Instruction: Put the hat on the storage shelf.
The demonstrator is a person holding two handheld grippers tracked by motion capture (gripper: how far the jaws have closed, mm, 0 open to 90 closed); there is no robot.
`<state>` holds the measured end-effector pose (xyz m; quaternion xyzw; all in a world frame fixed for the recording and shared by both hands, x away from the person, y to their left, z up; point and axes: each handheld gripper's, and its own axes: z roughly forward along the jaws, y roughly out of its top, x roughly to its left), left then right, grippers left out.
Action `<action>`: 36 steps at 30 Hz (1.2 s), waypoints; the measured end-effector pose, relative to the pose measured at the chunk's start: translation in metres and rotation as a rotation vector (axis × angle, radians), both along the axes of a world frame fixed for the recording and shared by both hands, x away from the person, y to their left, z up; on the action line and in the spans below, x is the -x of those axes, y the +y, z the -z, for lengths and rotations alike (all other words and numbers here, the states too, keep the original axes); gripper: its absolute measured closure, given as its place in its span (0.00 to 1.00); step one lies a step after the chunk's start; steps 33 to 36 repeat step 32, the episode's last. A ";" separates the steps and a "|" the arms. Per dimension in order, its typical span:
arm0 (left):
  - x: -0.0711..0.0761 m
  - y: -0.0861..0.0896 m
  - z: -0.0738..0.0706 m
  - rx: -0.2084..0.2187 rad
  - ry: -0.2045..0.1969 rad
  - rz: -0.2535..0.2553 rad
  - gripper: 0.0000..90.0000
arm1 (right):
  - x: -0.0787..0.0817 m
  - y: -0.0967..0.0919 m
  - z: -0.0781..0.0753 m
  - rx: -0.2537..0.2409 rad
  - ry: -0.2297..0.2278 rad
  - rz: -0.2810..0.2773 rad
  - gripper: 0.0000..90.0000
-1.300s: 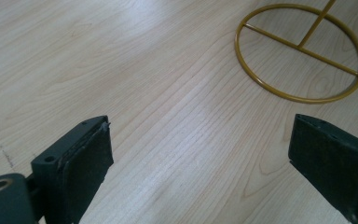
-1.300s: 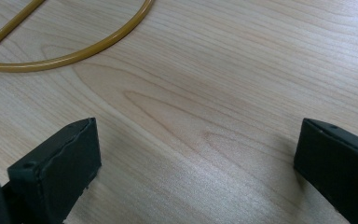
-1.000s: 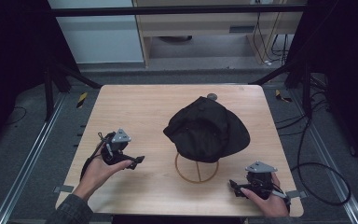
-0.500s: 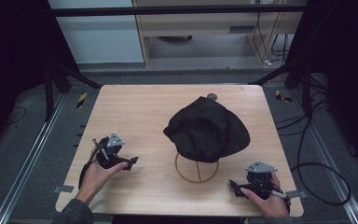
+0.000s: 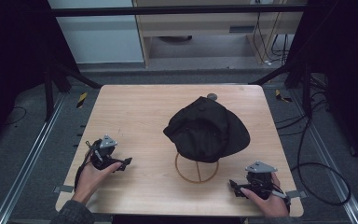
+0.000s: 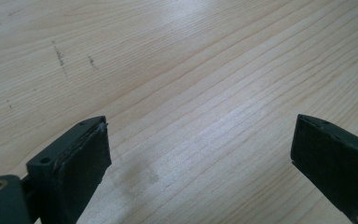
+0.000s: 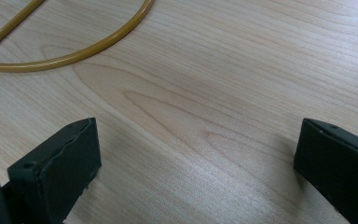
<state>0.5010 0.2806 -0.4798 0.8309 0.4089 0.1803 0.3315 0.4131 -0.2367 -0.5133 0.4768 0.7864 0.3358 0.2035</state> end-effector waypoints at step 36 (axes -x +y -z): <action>0.001 0.012 0.028 0.022 -0.013 -0.119 0.00 | 0.000 0.000 0.000 0.000 0.001 0.002 0.01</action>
